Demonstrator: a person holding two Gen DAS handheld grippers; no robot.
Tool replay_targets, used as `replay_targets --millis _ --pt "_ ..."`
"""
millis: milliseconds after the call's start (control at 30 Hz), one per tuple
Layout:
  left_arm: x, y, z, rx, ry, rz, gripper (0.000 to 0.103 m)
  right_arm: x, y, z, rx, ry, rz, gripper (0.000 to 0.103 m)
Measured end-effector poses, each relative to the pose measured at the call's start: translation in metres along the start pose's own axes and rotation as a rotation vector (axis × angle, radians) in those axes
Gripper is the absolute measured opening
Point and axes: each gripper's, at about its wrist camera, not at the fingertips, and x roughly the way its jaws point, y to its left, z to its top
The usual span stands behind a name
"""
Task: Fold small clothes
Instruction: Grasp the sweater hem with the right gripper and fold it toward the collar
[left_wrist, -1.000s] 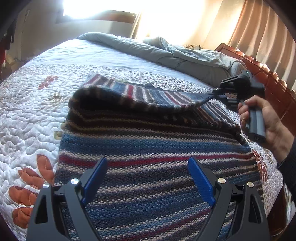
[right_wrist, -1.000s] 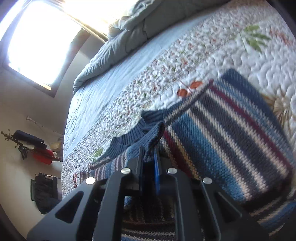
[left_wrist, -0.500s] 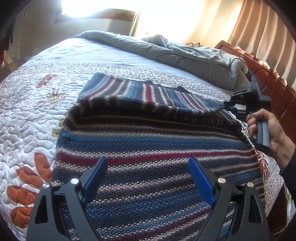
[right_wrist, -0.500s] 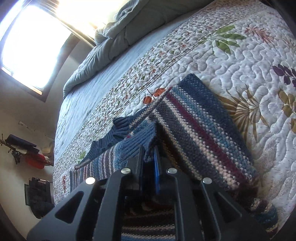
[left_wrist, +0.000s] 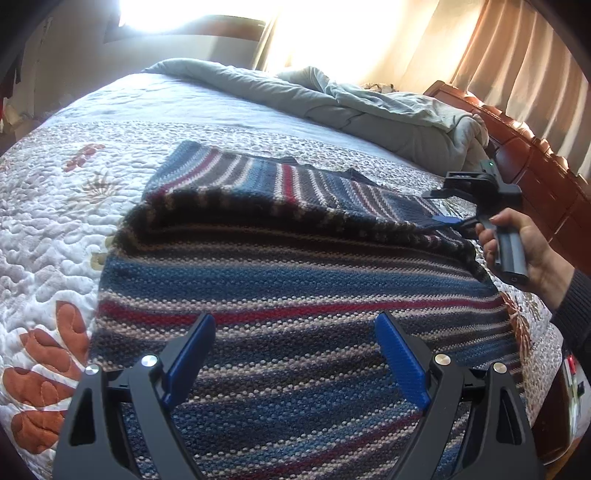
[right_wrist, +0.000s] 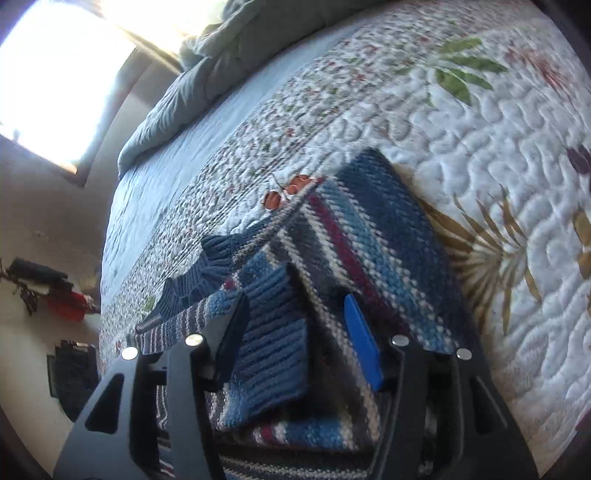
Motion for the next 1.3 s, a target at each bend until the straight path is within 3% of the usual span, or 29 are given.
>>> replay_targets --millis 133,200,300,467,633,767,867,967,1067,1200,1300 --pt "0.002 0.000 0.000 0.003 0.002 0.008 0.089 0.017 0.014 0.000 -0.096 0.037 -0.024 0.055" --pt "0.002 -0.001 0.000 0.007 0.004 0.012 0.089 0.019 0.021 -0.002 -0.135 0.051 -0.028 0.029" --pt "0.003 -0.001 -0.001 0.010 0.005 0.018 0.089 0.009 0.029 -0.005 -0.199 0.005 -0.041 0.014" --pt "0.003 -0.002 -0.001 0.009 0.003 0.020 0.089 -0.004 0.036 -0.004 -0.233 -0.082 -0.065 0.012" --pt "0.004 -0.001 -0.001 0.008 0.009 0.024 0.089 0.018 0.024 -0.011 -0.238 -0.032 -0.163 0.013" --pt "0.004 -0.001 0.000 0.013 0.010 0.025 0.089 -0.001 0.026 -0.016 -0.206 -0.098 -0.141 0.024" --pt "0.004 -0.002 -0.001 0.016 0.013 0.027 0.089 -0.019 0.037 -0.025 -0.227 -0.144 -0.096 0.024" --pt "0.006 -0.001 -0.002 0.016 0.018 0.029 0.089 -0.020 0.044 -0.038 -0.239 -0.128 -0.060 0.024" --pt "0.009 -0.001 -0.003 0.017 0.021 0.044 0.089 -0.004 0.035 -0.043 -0.206 -0.066 -0.080 0.025" --pt "0.007 -0.004 -0.003 0.029 0.017 0.051 0.089 0.004 0.018 -0.045 -0.180 -0.050 -0.104 0.010" --pt "0.003 -0.005 -0.001 0.041 0.001 0.059 0.089 -0.010 0.015 -0.047 -0.137 -0.070 -0.078 0.020"
